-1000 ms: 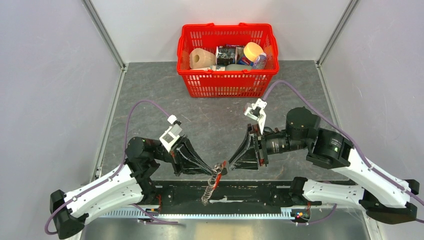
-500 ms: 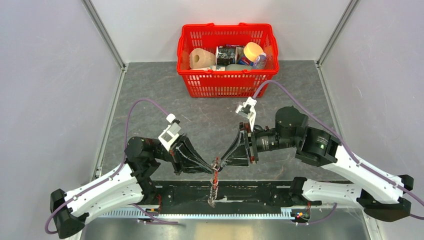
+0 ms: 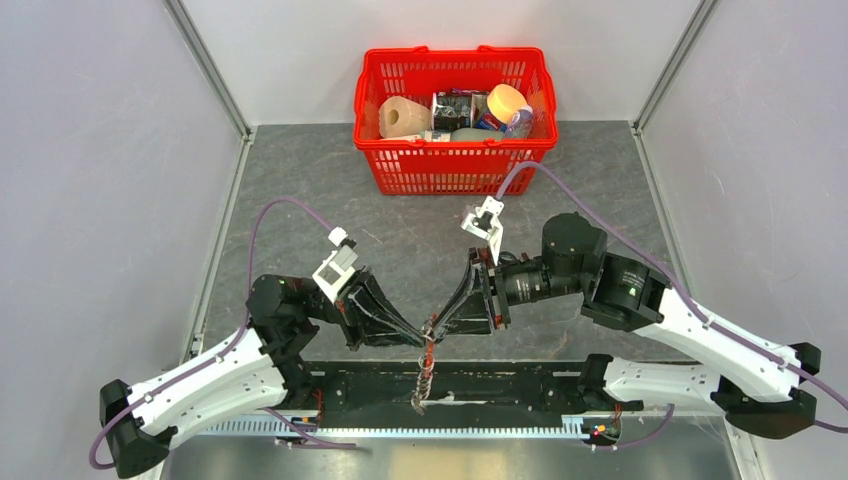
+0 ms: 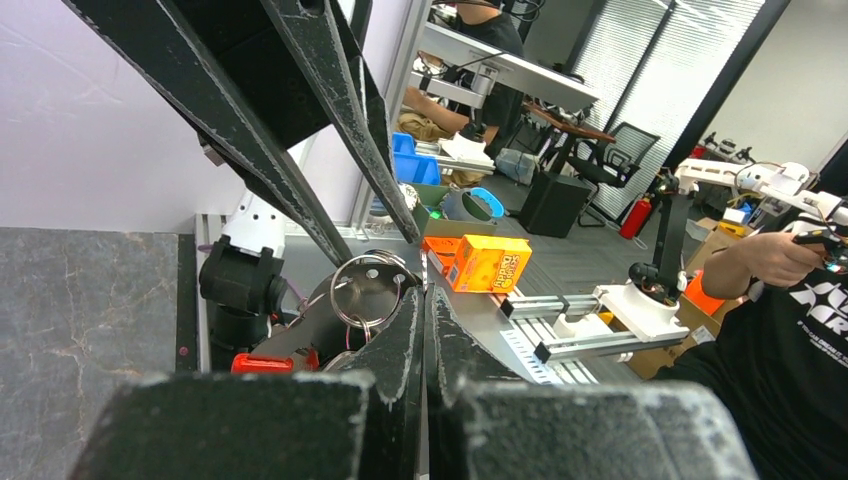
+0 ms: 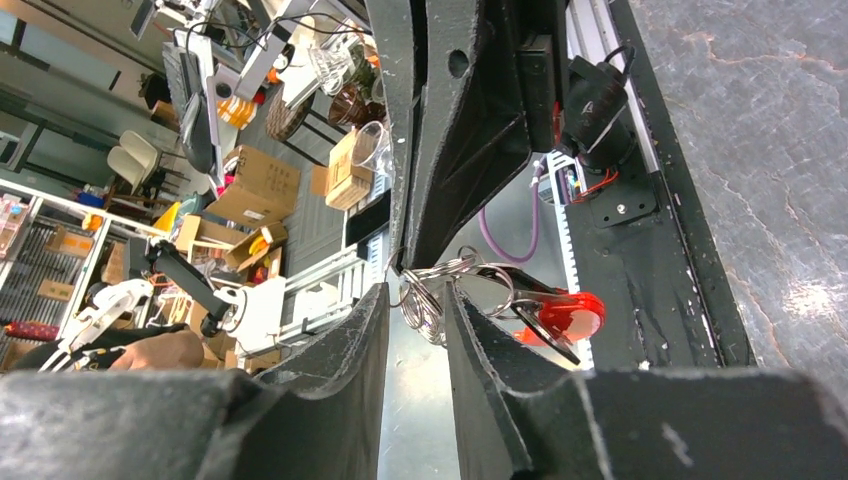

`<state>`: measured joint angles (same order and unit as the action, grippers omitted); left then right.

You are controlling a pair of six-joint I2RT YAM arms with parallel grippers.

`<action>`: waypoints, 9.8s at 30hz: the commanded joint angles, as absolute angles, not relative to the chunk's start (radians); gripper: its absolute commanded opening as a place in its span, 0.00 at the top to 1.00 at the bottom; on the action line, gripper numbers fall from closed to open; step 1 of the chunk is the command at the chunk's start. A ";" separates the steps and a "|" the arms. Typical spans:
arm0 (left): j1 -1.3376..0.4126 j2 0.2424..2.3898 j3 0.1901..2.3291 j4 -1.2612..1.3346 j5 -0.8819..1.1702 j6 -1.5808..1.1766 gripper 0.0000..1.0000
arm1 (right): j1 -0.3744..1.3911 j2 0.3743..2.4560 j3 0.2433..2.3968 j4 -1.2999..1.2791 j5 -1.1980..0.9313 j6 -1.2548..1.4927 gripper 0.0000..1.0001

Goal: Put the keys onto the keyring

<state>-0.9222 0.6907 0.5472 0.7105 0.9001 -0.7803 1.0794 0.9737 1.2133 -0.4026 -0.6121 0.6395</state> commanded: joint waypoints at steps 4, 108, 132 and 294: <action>-0.925 0.671 0.586 0.749 0.871 -0.798 0.98 | 1.106 0.977 1.198 -0.334 -0.653 0.645 0.68; -0.924 0.559 0.516 0.717 0.664 -0.782 0.56 | 1.191 0.915 1.190 -0.197 -0.415 0.290 1.00; -0.925 0.574 0.535 0.707 0.635 -0.775 0.58 | 1.196 0.952 1.146 -0.082 -0.387 0.314 1.00; -0.925 0.453 0.494 0.580 0.523 -0.764 0.66 | 1.298 0.942 1.172 -0.074 -0.233 0.226 1.00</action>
